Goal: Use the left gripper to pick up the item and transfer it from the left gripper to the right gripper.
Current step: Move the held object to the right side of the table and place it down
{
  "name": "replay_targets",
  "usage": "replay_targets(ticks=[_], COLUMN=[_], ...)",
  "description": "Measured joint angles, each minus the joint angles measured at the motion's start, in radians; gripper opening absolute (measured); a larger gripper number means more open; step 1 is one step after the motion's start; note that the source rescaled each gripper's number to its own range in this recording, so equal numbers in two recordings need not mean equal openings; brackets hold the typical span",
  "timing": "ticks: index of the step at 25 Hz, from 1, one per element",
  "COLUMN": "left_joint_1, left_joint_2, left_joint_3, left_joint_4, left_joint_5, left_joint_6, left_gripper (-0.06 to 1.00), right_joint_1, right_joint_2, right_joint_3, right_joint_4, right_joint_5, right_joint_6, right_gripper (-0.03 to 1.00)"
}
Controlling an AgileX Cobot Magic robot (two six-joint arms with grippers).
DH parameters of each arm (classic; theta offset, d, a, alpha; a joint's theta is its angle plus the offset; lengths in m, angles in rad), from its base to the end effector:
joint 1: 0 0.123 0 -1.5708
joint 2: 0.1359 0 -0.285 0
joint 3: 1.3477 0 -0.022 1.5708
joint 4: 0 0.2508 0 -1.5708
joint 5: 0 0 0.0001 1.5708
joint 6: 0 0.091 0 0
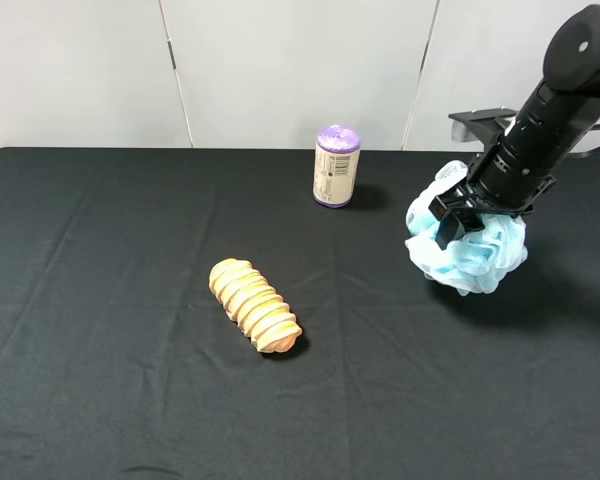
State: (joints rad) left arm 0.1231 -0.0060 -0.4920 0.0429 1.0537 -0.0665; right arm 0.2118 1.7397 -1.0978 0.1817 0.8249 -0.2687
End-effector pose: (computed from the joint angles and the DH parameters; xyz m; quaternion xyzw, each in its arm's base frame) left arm -0.0050 0.0028 0.2757 -0.0813 0.8478 0.0362 0.5227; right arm 0.3182 0.0808 0.1930 -0.1825 0.9759 0.0695 0.0971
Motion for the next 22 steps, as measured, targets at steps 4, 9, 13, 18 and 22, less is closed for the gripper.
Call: replay_targets(ticks=[4, 9, 13, 18, 22], left_joint_1=[0.0, 0.0, 0.0, 0.0, 0.0], left_joint_2=[0.0, 0.0, 0.0, 0.0, 0.0], left_joint_3=[0.0, 0.0, 0.0, 0.0, 0.0], left_joint_4=[0.0, 0.0, 0.0, 0.0, 0.0], left_joint_5=[0.0, 0.0, 0.0, 0.0, 0.0], left_joint_6=[0.0, 0.0, 0.0, 0.0, 0.0], left_gripper=[1.0, 1.0, 1.0, 1.0, 1.0], right_joint_1=[0.0, 0.0, 0.0, 0.0, 0.0], right_joint_2=[0.021, 0.031, 0.031, 0.031, 0.031], right_joint_3=[-0.001, -0.001, -0.002, -0.002, -0.002], right_joint_4=[0.0, 0.0, 0.001, 0.006, 0.006], right_joint_5=[0.017, 0.024, 0.032, 0.068, 0.072], right_joint_6=[0.0, 0.0, 0.0, 0.036, 0.049], right_gripper=[0.0, 0.0, 0.01, 0.9, 0.99])
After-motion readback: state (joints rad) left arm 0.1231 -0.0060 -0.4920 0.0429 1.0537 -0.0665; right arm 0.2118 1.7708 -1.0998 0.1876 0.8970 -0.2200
